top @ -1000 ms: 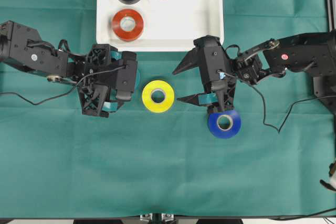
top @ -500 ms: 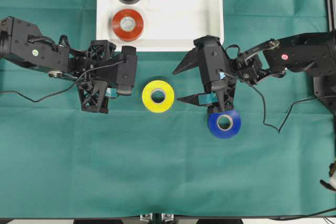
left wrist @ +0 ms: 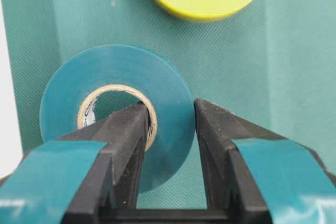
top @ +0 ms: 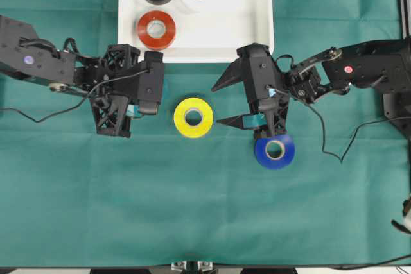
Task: Put the tape alternately from left to right into the white case.
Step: 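Move the left gripper over the teal roll, lower and close, then lift the teal roll and carry it into the tray's lower middle, then lower the teal roll into the tray and open the left gripper, then withdraw the left gripper back beside the yellow roll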
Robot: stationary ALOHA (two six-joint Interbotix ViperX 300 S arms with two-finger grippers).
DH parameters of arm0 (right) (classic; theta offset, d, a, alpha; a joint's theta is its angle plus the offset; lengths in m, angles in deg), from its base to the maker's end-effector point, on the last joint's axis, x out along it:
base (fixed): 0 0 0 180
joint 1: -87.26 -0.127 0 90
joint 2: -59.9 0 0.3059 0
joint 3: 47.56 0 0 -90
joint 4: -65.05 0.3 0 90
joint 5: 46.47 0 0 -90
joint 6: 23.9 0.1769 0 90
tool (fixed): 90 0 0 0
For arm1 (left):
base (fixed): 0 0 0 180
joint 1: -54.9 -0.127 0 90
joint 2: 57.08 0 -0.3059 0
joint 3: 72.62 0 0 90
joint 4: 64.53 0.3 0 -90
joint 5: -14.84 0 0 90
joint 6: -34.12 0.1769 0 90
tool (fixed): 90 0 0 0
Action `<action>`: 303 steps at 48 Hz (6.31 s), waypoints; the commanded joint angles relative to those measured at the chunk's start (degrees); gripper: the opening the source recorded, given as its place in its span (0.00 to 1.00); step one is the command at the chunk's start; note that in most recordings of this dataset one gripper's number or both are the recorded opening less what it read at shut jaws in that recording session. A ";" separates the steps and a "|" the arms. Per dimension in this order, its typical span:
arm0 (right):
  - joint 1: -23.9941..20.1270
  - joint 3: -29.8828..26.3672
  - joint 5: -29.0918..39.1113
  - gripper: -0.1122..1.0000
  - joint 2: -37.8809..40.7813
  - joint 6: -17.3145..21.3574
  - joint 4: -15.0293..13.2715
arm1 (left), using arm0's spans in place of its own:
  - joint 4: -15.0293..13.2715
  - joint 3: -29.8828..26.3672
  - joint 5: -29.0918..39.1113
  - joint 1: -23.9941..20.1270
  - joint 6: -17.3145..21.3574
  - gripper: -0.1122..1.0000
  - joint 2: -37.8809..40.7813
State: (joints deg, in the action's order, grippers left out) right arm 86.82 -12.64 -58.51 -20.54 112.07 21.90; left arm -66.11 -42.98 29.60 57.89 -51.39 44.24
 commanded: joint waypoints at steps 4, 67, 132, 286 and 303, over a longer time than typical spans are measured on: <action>-0.18 -0.35 -0.26 0.83 -1.41 0.00 -0.09 | 0.00 -0.70 -0.18 0.70 0.18 0.08 -4.92; -0.18 -0.70 -0.26 0.83 -1.49 0.00 0.00 | 0.26 -3.96 -2.37 -5.98 7.65 0.08 -6.24; -0.53 -0.79 -0.44 0.83 -1.49 0.09 -0.09 | 0.26 -16.17 -7.91 -16.52 24.08 0.08 11.60; -0.53 -1.41 -0.09 0.83 -1.49 0.35 0.00 | -0.09 2.20 -7.65 6.06 -2.46 0.71 -6.94; -2.02 -1.76 -0.35 0.83 -1.23 0.35 0.00 | -0.09 2.20 -7.65 6.15 -2.46 0.71 -6.94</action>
State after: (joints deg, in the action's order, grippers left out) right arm 85.41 -13.08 -58.51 -20.54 112.33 21.90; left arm -66.11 -40.25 22.40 63.78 -53.77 38.61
